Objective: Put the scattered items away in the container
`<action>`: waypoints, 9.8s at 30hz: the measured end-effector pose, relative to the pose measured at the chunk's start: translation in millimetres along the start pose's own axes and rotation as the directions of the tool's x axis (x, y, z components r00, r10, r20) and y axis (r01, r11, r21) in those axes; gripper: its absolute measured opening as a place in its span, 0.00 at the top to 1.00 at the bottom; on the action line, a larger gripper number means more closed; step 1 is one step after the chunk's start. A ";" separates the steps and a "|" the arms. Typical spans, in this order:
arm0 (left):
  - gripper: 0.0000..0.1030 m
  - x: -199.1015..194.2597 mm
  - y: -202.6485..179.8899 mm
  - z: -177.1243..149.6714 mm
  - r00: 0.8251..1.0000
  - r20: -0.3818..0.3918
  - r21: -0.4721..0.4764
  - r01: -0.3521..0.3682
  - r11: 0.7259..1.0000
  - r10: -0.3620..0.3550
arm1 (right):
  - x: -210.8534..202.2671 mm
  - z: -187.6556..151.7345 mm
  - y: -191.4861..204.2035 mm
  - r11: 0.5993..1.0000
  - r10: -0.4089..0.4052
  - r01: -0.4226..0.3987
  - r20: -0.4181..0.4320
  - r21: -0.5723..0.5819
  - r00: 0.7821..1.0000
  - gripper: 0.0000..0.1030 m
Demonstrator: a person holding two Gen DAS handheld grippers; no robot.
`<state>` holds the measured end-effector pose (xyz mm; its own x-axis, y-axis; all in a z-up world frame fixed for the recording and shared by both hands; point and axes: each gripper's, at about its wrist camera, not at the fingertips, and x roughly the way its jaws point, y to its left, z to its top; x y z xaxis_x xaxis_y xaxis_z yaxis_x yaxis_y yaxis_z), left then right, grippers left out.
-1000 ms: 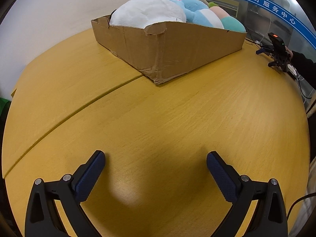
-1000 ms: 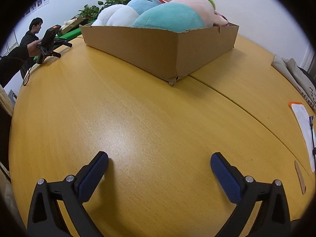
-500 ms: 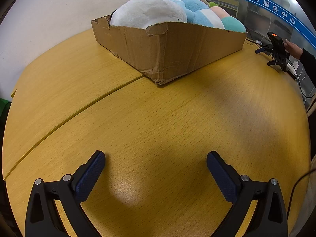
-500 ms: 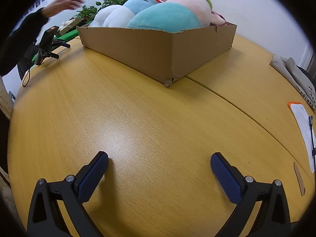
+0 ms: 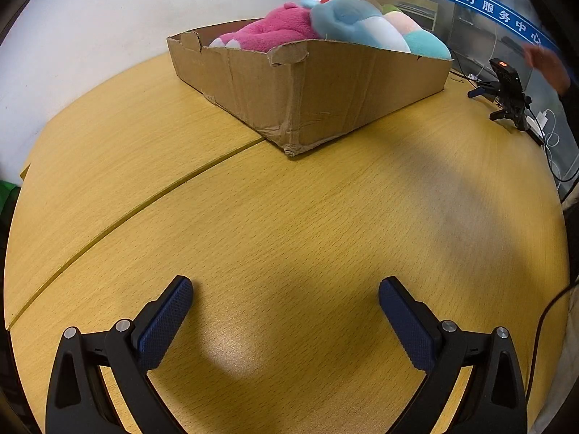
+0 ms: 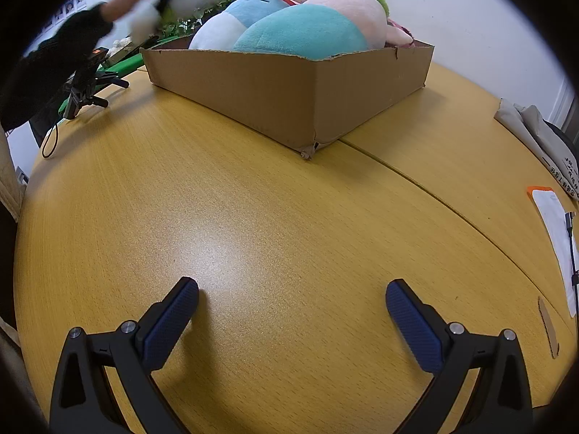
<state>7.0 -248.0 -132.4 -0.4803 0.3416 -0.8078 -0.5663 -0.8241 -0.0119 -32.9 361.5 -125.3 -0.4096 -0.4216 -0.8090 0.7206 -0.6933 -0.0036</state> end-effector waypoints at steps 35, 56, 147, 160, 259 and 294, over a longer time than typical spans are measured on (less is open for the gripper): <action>0.00 -3.9 1.4 -0.7 1.000 0.000 -0.027 -0.019 0.999 0.019 | 0.4 0.2 -0.9 1.000 0.000 0.000 0.000 0.000 1.000 0.00; 0.00 -8.2 -0.7 -0.3 1.000 0.000 -0.028 -0.019 0.999 0.019 | -0.1 0.0 -0.5 1.000 -0.001 0.001 -0.001 -0.001 1.000 0.00; 0.00 -11.6 -1.9 0.9 1.000 -0.001 -0.030 -0.021 0.999 0.020 | 0.3 -1.3 -1.9 1.000 -0.002 0.002 -0.002 -0.001 1.000 0.00; 0.00 -17.2 -3.8 1.5 1.000 -0.001 -0.030 -0.021 0.999 0.021 | 1.3 -1.1 -1.8 1.000 -0.002 0.002 -0.002 -0.001 1.000 0.00; 0.00 -130.9 -268.3 42.5 0.956 0.260 -0.414 -0.014 0.910 0.133 | -95.0 38.6 241.5 0.811 -0.456 0.367 0.099 0.455 0.884 0.01; 0.52 -112.9 -243.3 22.5 0.966 0.258 -0.430 0.134 0.893 -0.021 | -58.5 11.4 211.5 0.876 -0.149 -0.003 0.278 0.481 0.949 0.34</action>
<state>183.9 -75.9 -25.1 -0.6247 0.4636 -0.6283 -0.2819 -0.8843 -0.3722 137.1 232.9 -72.1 -0.6517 -0.4590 -0.6038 0.3636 -0.8877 0.2825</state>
